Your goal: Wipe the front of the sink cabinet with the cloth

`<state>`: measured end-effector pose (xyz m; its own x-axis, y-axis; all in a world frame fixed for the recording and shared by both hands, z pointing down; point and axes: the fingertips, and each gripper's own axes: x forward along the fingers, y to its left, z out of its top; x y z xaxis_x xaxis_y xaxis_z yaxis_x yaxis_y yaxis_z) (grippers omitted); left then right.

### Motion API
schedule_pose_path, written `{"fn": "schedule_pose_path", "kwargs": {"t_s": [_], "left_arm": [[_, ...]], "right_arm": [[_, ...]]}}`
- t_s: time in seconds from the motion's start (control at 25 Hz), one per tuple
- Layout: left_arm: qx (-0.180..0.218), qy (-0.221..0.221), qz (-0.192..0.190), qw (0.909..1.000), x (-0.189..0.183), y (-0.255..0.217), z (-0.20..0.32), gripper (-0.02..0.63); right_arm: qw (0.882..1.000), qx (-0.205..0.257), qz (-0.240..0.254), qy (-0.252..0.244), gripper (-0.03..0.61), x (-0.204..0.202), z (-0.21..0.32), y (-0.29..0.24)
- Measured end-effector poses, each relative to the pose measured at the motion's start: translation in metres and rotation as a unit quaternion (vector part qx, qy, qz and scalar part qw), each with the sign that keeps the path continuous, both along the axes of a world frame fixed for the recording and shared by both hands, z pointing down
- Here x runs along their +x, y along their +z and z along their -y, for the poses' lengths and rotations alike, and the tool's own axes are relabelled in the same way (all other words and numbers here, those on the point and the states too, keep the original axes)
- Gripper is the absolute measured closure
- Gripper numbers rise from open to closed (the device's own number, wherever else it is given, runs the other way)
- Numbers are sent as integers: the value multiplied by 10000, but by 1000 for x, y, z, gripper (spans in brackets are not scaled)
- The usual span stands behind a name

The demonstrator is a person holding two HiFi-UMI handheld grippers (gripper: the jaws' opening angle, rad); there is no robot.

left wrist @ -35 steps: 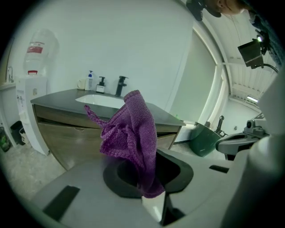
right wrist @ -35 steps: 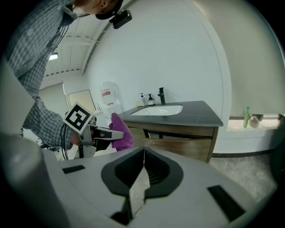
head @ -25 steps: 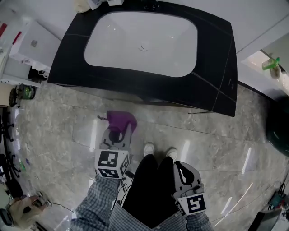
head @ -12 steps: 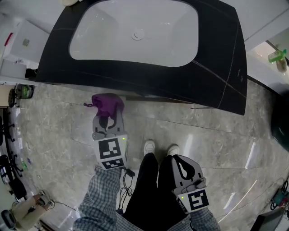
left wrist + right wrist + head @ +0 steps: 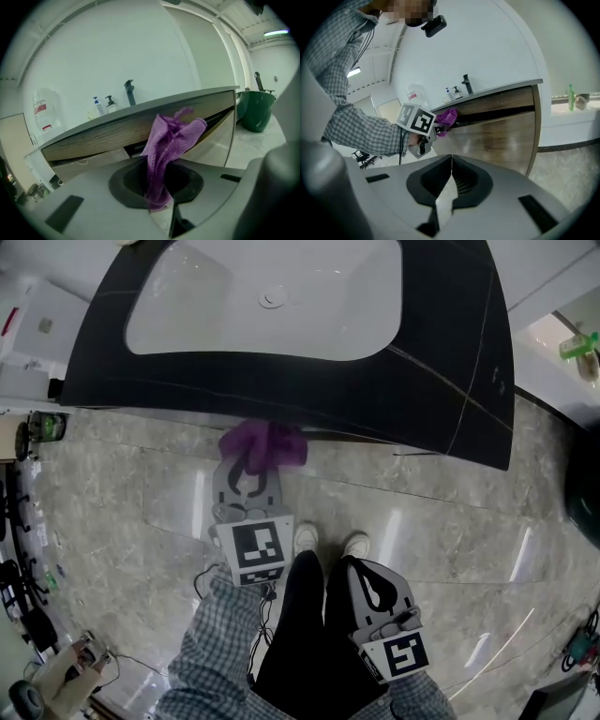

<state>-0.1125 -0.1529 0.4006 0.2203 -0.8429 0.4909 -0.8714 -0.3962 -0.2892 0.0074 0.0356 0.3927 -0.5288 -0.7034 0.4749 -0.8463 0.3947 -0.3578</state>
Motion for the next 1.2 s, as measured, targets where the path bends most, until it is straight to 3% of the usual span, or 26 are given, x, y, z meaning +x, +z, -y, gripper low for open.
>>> {"fn": "schedule_pose_path", "kwargs": {"t_s": [0.32, 0.6, 1.2], "left_arm": [[15, 866, -224, 9960, 74, 3, -16, 545], [34, 1306, -418, 9905, 128, 4, -24, 545], [266, 2447, -73, 9692, 224, 3, -48, 545]], "right_arm": [[9995, -58, 59, 304, 560, 27, -6, 7], [9984, -102, 102, 545, 560, 47, -18, 10], [9947, -119, 33, 1018, 560, 94, -32, 18]]}}
